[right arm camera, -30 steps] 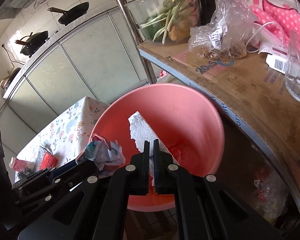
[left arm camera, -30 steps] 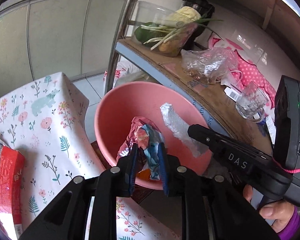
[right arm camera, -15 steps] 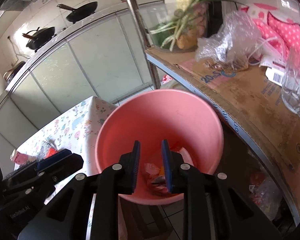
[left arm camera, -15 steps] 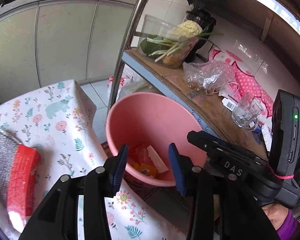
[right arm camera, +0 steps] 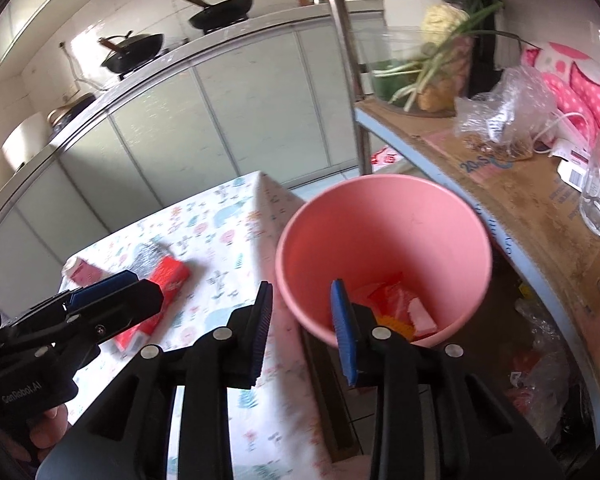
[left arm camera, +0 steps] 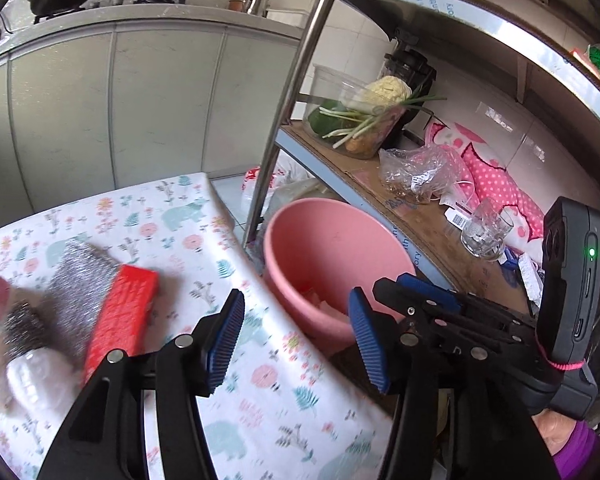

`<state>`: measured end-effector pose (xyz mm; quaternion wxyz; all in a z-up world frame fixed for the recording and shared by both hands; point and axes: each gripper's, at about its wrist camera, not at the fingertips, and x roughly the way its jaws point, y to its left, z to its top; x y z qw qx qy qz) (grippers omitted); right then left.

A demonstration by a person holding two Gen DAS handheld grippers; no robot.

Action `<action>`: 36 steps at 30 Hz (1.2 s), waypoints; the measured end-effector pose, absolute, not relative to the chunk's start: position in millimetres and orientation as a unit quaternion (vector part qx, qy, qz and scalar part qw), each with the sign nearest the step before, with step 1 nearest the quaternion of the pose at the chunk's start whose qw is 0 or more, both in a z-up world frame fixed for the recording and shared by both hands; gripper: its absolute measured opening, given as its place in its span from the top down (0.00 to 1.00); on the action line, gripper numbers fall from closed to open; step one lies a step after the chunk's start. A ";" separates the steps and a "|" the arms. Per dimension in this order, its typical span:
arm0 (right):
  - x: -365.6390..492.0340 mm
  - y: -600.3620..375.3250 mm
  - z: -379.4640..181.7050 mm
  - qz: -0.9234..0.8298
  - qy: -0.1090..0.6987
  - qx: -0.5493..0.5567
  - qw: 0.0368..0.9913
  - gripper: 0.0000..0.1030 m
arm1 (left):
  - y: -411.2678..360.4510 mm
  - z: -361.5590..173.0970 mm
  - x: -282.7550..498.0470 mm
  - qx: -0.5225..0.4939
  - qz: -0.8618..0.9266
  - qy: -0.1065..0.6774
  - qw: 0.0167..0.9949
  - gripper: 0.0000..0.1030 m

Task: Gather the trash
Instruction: 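Move the right gripper to the red box while the left moves to the bubble wrap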

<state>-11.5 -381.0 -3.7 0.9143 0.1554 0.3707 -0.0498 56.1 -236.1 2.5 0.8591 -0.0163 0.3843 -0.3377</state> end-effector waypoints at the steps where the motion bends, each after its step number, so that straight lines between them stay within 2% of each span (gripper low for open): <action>1: -12.7 -375.7 -2.4 -0.044 0.371 0.155 0.915 0.64 | -229.5 3.8 52.6 -0.014 -0.336 0.383 0.860 0.48; 4: -14.6 -358.1 -0.1 -0.025 0.376 0.145 0.915 0.60 | -209.4 6.5 41.8 -0.009 -0.327 0.377 0.866 0.48; 12: -12.8 -301.6 -1.9 0.024 0.398 0.116 0.910 0.59 | -140.6 10.8 17.8 -0.013 -0.285 0.366 0.886 0.48; 20: 15.6 -253.6 -17.8 0.064 0.441 0.141 0.884 0.59 | -66.1 -2.1 6.8 -0.034 -0.213 0.376 0.901 0.48; 30: 72.8 -212.2 -40.4 0.037 0.482 0.161 0.860 0.59 | 17.3 -18.3 25.3 -0.077 -0.116 0.386 0.912 0.48; 36: 95.9 -207.6 -56.5 0.017 0.499 0.179 0.848 0.58 | 39.3 -29.8 50.0 -0.091 -0.086 0.400 0.908 0.48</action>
